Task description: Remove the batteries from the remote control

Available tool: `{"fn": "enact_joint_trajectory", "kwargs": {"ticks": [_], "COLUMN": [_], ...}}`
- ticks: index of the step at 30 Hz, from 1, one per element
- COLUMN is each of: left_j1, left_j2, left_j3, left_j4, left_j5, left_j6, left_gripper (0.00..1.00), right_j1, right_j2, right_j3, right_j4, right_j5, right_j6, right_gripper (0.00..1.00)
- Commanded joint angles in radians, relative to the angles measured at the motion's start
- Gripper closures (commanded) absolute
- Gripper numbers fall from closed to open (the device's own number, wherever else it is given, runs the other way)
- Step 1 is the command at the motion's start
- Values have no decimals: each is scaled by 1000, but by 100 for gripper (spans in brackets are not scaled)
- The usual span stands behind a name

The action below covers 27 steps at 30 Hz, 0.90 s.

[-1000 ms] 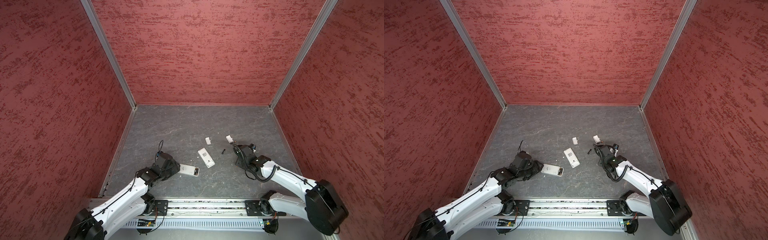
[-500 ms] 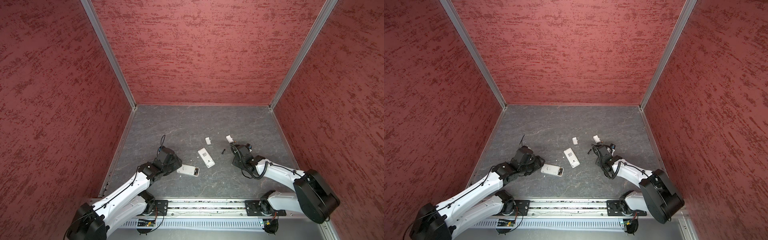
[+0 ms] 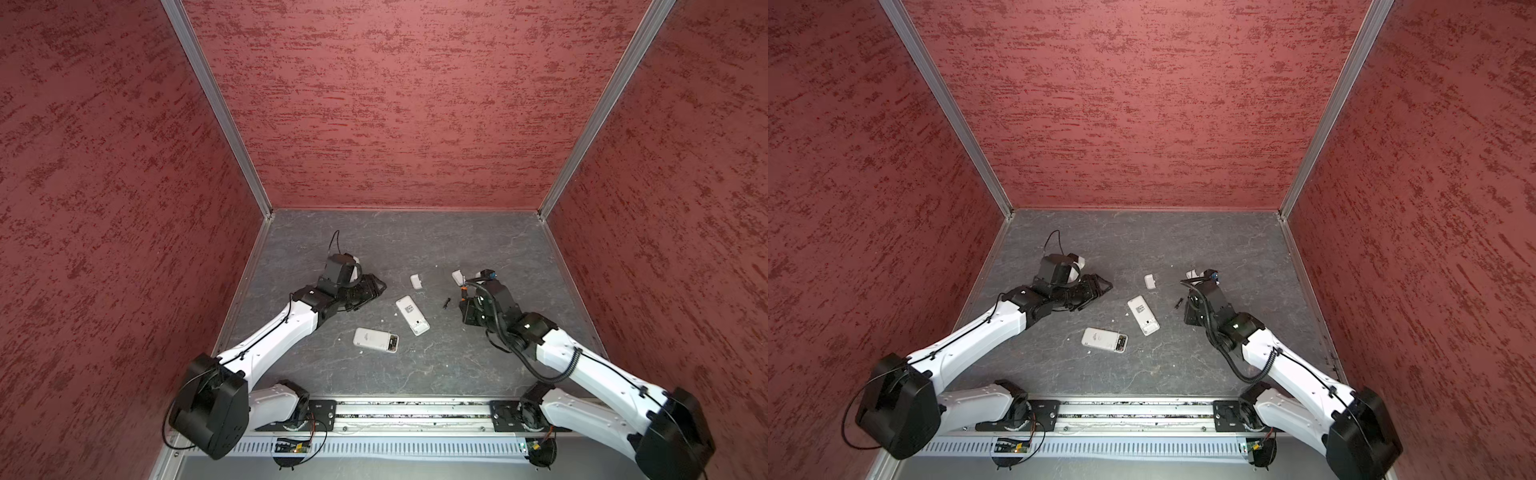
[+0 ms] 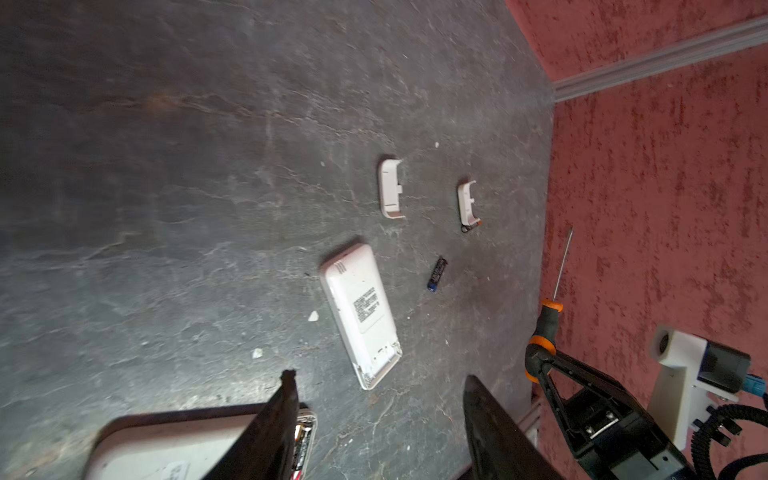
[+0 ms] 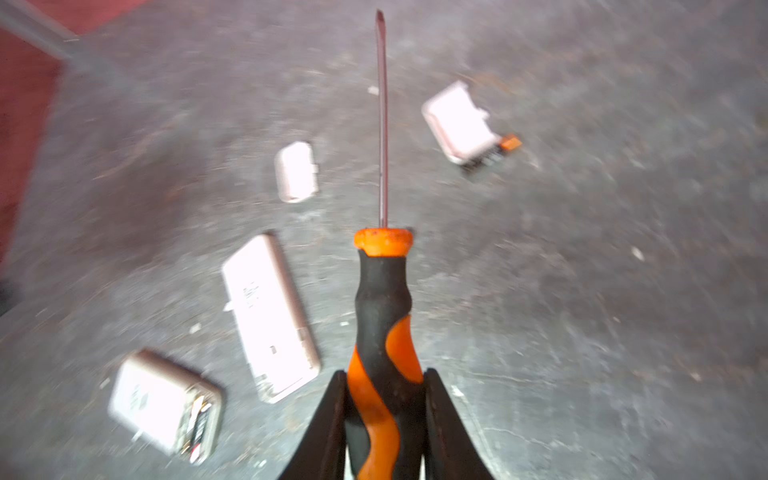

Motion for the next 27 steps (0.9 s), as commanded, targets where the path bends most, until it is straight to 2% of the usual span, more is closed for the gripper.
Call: {"fn": "enact_joint_trajectory", "kwargs": {"ticks": [1, 7, 15, 22, 27], "left_j1": [-21, -79, -137, -172, -178], "left_j2": [38, 78, 118, 179, 200], "left_j3": [44, 66, 105, 146, 148], "left_j4": [116, 210, 226, 222, 231], "left_j5": [81, 96, 96, 96, 93], "left_j6": [30, 8, -2, -3, -7], "left_gripper": [37, 37, 41, 53, 73], "right_j1": [60, 147, 204, 227, 233], "right_j2": [9, 110, 206, 233, 232], "right_j3": [18, 104, 207, 244, 238], "right_j4": [43, 106, 121, 116, 131], "right_j5": [-74, -101, -130, -130, -124], "right_j6": [-159, -237, -270, -280, -273], "right_gripper": [100, 100, 100, 100, 100]}}
